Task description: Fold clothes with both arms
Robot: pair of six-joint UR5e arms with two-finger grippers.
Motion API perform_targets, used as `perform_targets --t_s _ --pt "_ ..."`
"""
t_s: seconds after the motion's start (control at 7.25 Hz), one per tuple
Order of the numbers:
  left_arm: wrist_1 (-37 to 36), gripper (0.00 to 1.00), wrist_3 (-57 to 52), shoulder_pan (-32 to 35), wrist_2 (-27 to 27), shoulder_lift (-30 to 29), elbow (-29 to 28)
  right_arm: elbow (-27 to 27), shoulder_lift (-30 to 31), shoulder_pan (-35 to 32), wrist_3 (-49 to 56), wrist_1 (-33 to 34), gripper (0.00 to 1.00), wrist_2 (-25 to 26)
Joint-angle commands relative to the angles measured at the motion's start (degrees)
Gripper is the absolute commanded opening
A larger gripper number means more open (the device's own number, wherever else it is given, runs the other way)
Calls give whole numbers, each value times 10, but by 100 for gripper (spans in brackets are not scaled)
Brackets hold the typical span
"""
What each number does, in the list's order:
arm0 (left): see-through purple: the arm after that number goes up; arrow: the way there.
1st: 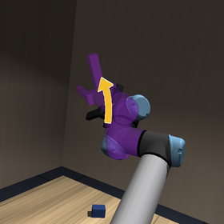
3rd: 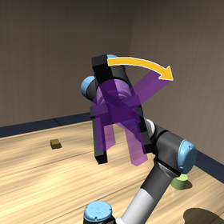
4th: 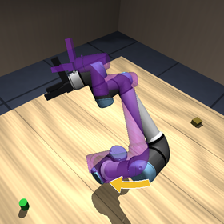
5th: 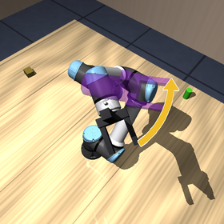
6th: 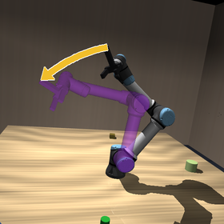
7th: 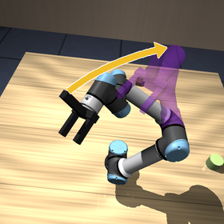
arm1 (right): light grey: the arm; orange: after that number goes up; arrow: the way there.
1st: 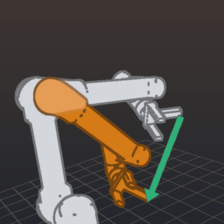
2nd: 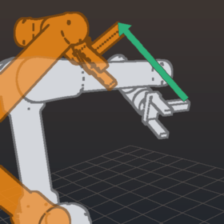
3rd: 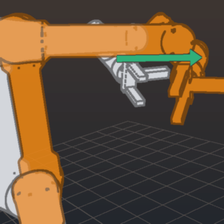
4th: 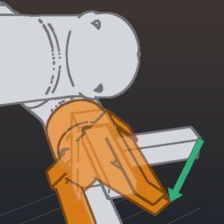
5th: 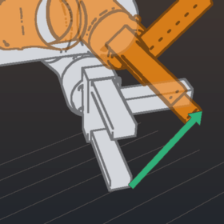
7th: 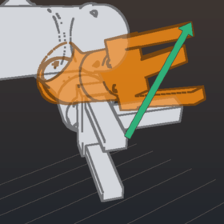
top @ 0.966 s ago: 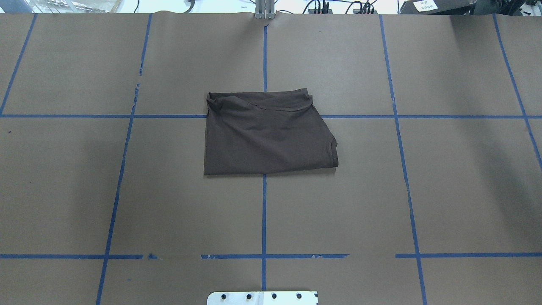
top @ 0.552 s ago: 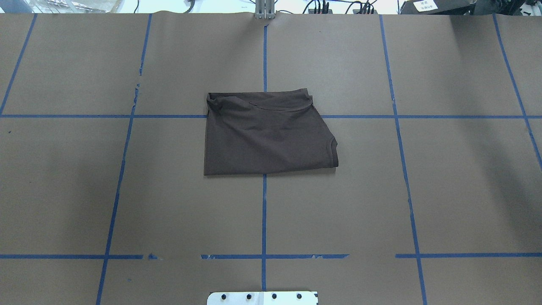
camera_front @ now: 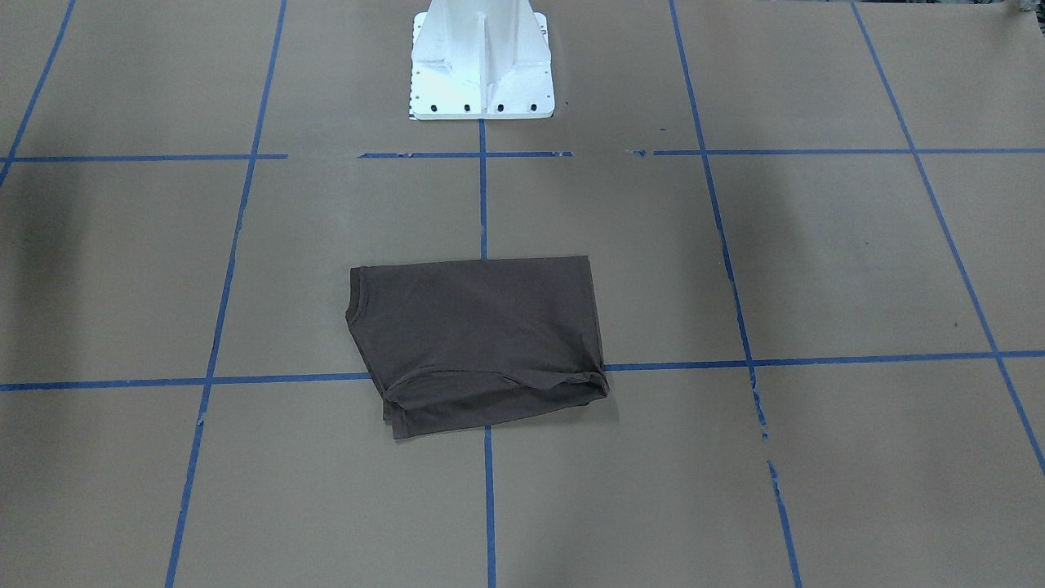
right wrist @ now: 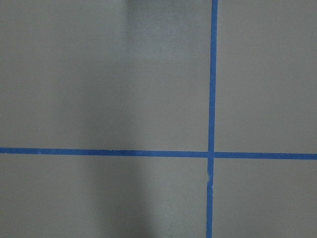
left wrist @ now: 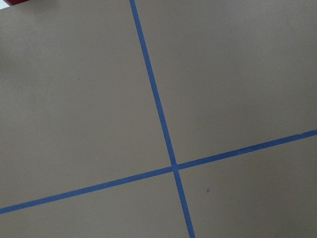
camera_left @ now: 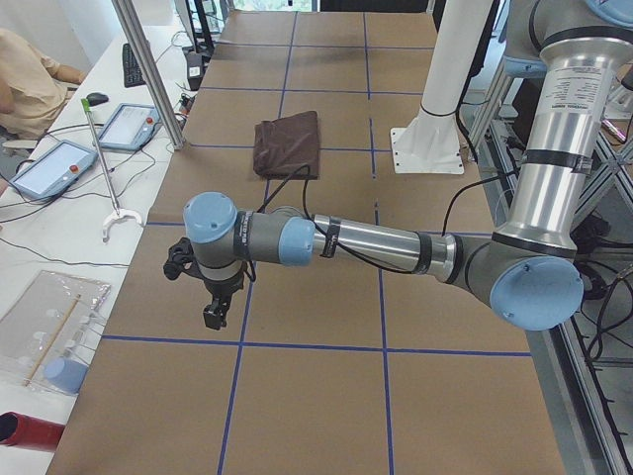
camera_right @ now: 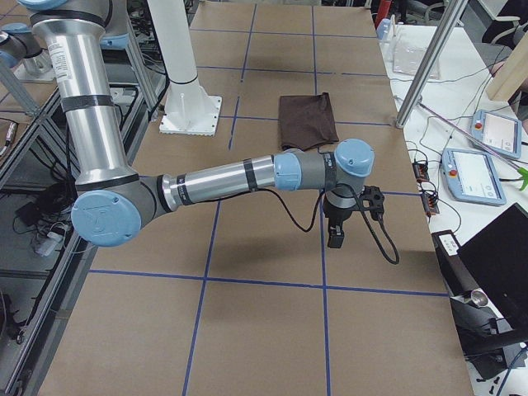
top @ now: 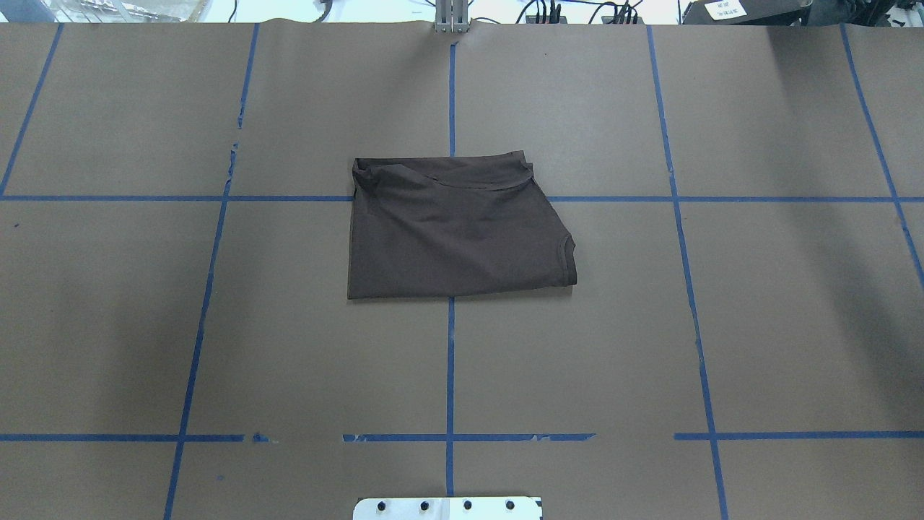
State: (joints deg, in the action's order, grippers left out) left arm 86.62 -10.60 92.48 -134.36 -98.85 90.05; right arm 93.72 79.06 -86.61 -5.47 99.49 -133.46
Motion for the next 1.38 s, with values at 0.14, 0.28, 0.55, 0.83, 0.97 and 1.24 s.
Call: perform_targets --t_s 0.14,0.28,0.55,0.83,0.97,1.24 --pt "-7 100 -1 -7 -4 10 13 -14 4 2 -3 -3 100 -15" --pt "-5 100 -1 -7 -4 9 14 -16 4 3 1 -4 100 -15" --pt "-1 100 -3 -11 -3 9 20 -15 4 3 -1 -3 100 -18" --pt "10 100 -2 -17 -1 9 20 -15 3 6 -3 -4 100 -12" --pt "11 100 -2 -18 1 9 18 -19 4 9 -2 -4 100 -14" --pt "8 100 0 -18 -4 9 40 -10 -4 9 -1 -4 100 -17"
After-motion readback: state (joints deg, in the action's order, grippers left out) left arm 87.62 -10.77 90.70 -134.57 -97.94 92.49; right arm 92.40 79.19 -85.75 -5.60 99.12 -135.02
